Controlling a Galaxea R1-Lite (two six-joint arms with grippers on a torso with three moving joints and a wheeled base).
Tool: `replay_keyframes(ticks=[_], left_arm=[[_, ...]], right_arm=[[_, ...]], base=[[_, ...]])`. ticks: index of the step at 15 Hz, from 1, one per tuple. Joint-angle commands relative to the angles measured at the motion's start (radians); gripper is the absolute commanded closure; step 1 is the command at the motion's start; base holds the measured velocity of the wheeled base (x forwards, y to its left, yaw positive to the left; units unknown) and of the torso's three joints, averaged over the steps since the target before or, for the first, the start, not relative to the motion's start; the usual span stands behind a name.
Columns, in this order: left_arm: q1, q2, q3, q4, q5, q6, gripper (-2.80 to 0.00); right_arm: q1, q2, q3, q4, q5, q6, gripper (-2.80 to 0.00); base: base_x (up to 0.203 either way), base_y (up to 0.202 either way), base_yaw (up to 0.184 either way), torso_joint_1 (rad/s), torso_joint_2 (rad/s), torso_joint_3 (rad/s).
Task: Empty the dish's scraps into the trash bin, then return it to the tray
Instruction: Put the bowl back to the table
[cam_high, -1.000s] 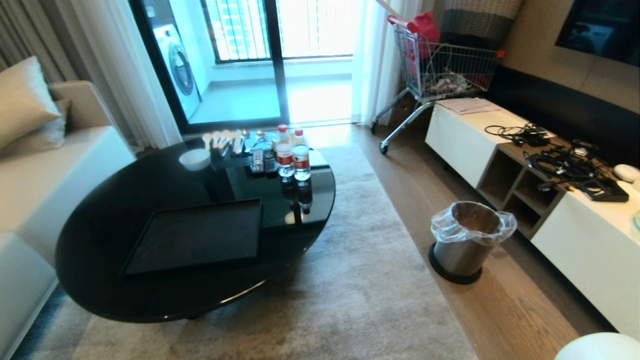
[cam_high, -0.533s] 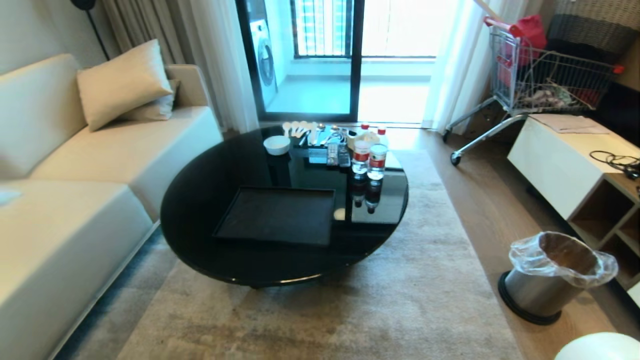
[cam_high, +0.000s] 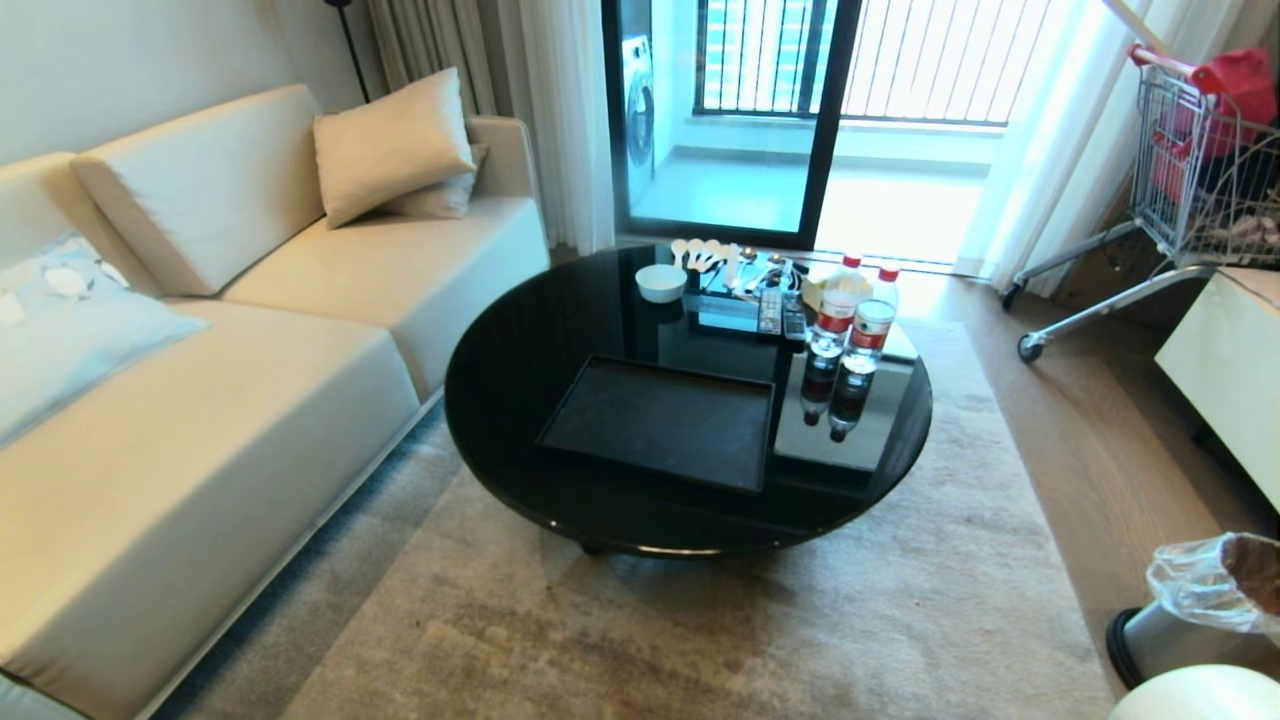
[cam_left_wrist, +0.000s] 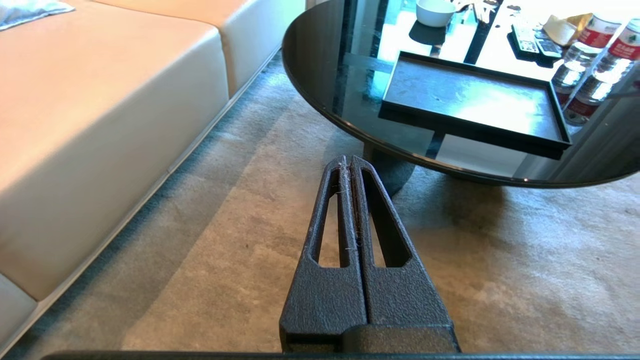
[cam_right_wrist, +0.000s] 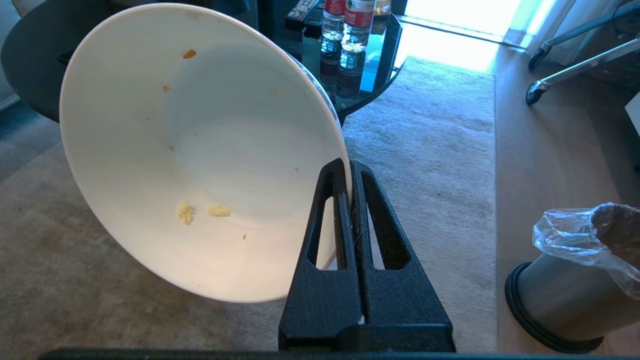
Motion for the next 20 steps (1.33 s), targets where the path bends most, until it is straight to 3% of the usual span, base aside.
replay_keyframes(ticks=[1,7,20], left_arm=[[0.0,0.0,0.0,-0.001,0.0,-0.001,0.0],[0.0,0.0,0.0,-0.001,0.0,0.0,0.0],[0.0,0.0,0.0,-0.001,0.0,-0.001,0.0]], right_arm=[[0.0,0.001,0.0,0.0,0.001,-0.001,0.0],[0.0,0.001,0.0,0.0,0.001,-0.002,0.0],[0.001,0.001,0.0,0.0,0.001,-0.001,0.0]], base=[[0.0,0.0,0.0,0.0,0.0,0.0],[0.0,0.0,0.0,0.0,0.0,0.0],[0.183,0.0,-0.001,0.003,0.0,0.001]])
